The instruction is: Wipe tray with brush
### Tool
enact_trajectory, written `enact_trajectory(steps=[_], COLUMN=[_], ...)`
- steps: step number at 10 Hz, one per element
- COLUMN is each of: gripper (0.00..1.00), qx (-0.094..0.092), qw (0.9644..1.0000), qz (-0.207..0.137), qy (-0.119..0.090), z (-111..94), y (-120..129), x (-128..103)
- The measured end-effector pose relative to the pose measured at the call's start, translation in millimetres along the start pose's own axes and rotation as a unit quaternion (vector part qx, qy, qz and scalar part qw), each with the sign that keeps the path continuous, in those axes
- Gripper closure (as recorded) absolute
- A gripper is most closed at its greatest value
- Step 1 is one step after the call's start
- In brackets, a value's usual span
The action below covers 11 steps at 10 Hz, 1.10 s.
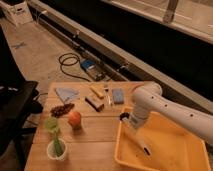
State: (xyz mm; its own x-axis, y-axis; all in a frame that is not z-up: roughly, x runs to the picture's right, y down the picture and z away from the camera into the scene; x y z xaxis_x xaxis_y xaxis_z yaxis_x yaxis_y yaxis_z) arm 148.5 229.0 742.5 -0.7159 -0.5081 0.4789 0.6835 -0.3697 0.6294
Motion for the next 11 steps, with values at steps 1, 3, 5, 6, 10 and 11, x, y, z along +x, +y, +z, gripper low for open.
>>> enact_trajectory(steps=[1, 3, 5, 6, 10, 11], gripper=[1.0, 1.0, 1.0, 1.0, 1.0, 1.0], qx=[-0.007, -0.014, -0.014, -0.014, -0.001, 0.004], qw=[0.9998, 0.9985, 0.9985, 0.9985, 0.9995, 0.9995], qz=[0.018, 0.048, 0.047, 0.048, 0.021, 0.013], qy=[0.008, 0.021, 0.023, 0.024, 0.026, 0.03], z=[-1, -2, -2, -2, 7, 9], y=[3, 7, 7, 7, -12, -16], x=[-1, -8, -6, -6, 9, 10])
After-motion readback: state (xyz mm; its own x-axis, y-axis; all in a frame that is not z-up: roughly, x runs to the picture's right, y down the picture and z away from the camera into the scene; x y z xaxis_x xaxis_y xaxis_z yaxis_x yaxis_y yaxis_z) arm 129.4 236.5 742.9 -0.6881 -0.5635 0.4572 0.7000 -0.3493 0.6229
